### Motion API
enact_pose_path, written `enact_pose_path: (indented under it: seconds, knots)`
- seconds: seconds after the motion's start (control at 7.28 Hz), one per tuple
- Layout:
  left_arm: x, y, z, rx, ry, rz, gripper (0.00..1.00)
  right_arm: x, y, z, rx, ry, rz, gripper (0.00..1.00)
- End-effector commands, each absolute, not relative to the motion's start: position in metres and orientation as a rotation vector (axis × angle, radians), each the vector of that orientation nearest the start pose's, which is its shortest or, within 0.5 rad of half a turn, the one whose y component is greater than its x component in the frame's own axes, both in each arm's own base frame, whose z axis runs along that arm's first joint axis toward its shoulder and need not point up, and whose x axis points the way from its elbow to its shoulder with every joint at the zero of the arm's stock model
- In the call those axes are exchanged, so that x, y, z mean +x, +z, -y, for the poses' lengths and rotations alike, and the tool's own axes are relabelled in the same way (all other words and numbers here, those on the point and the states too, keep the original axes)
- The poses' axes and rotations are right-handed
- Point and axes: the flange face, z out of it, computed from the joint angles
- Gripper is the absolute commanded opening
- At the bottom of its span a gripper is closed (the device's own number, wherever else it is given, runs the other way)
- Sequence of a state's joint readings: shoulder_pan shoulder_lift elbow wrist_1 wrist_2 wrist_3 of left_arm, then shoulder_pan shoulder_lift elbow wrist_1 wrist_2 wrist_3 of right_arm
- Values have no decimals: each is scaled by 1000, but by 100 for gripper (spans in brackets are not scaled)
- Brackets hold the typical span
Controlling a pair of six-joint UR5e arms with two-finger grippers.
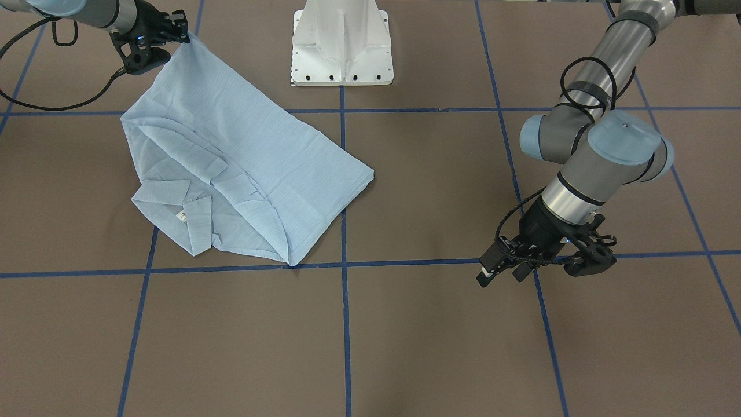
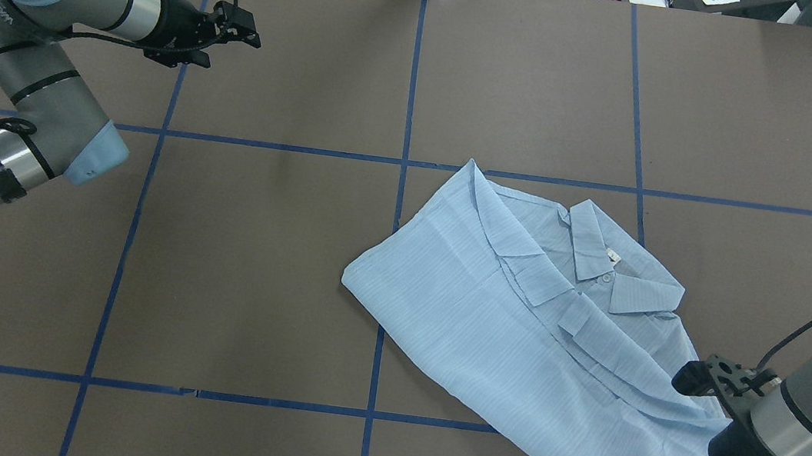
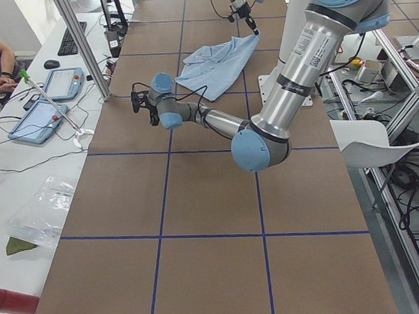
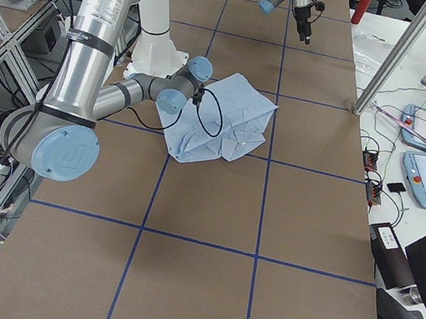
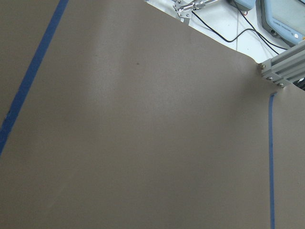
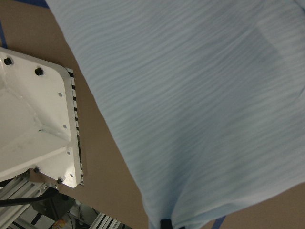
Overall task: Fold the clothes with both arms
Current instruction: 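Drag the folded shirt with the right gripper, rotating it on the table, then release the shirt with the right gripper while the left gripper moves toward it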
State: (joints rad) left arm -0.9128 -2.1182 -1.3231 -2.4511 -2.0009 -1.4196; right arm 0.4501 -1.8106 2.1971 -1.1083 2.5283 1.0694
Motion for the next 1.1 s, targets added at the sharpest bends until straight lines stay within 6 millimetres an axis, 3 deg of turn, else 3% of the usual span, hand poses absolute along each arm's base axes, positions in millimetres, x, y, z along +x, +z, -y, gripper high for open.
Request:
enact_pose_path:
  seconds: [0.0, 0.27, 0.55, 0.82, 0.96]
  knots:
    - [365, 355, 623, 264, -408, -1197, 100, -306, 382, 216, -398, -451, 1151, 100]
    - [370, 350, 620, 259, -398, -1207, 100, -275, 358, 282, -166, -315, 1224, 100]
    - [397, 333, 597, 194, -415, -1247, 100, -248, 345, 331, 28, -179, 1214, 100]
    - [439, 288, 543, 28, -501, -1293, 100, -227, 360, 358, 110, -85, 1163, 100]
    - [454, 257, 511, -5, -525, -1282, 100, -227, 369, 364, 139, -86, 1137, 100]
